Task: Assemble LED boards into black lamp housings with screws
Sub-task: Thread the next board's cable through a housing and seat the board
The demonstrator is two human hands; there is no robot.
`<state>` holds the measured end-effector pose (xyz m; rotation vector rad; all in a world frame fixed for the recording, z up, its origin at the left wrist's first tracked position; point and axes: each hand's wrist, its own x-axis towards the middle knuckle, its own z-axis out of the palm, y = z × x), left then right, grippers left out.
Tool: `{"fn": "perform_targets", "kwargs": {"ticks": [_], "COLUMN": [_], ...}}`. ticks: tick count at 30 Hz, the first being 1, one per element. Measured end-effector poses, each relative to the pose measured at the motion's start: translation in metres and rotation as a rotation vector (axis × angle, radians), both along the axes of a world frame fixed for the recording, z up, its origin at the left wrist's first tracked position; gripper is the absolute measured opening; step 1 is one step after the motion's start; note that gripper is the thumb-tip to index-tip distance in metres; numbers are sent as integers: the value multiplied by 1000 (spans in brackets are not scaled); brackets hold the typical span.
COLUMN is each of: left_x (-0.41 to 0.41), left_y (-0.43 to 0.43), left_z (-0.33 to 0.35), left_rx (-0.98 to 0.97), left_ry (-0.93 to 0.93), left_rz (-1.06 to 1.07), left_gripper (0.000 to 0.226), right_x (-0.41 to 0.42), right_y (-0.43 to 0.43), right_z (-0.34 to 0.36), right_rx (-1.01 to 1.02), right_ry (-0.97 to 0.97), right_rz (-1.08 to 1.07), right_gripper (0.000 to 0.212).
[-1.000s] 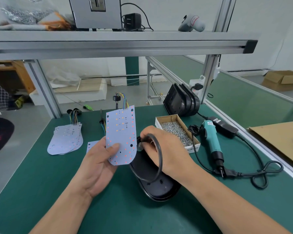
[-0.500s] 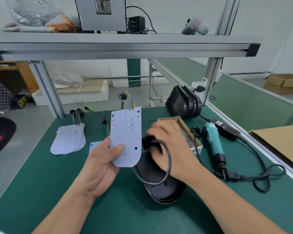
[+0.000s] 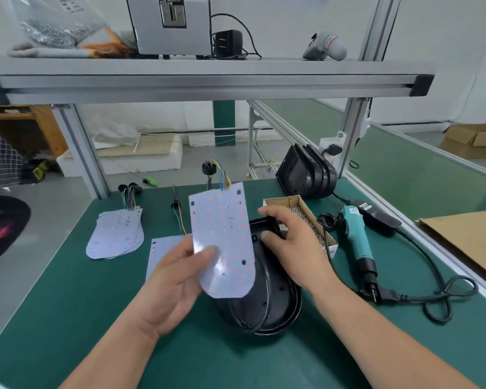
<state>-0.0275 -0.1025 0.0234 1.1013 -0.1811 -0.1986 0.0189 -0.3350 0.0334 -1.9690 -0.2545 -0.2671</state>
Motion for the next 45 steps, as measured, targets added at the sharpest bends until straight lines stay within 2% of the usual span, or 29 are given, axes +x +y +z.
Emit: {"fn": "perform_targets", "kwargs": {"ticks": [3,7,9,11,13,15,17,19,21,23,25,28,30,33,37,41,45], "left_x": [-3,0,1,-1,-3,-2,2,3,2,5,9,11,8,10,11,9,8], "left_y": [-8,-13,-14,-16,-20,-23,-22,-15,-10,-8,-6,-10,-13,-15,-19,-14,-12], "left_z": [-2,-4,-4,-4,-3,3,7,8,6,0,-4,-11,-14,-17,-16,-17,-15], "left_rx": [82,84,105,190,278,306,203,20,-115,-161,-23,320,436,438,424,596,654], "left_ry": [-38,-36,-31,-58,-103,-139,-102,-63,-11,45,54,-39,-91,-84,-125,-178,-289], "left_rz": [-11,67,132,203,211,213,242,195,188,206,195,149,164,258,334,340,342], "left_gripper": [37,36,38,35,29,22,28,28,25,26,30,37,35,35,53,64,64], "right_x": [-1,-2,-3,-3,0,2,4,5,5,5,4,2,1,-1,-5,-7,-6], "right_y": [9,19,19,17,17,16,10,6,3,1,-1,-1,1,0,3,6,3], "right_z": [-5,0,3,0,-5,-4,-2,-1,0,0,2,4,4,5,4,3,2], "right_rx": [91,439,425,287,222,349,540,619,655,716,780,791,801,824,854,900,897], "right_ry": [26,97,119,71,23,91,215,288,333,375,396,407,422,447,486,495,493], "right_rz": [1,97,158,183,214,248,297,306,315,313,320,341,349,356,428,468,474], "right_gripper": [44,36,37,43,35,32,36,42,32,24,24,27,28,33,43,50,52]}}
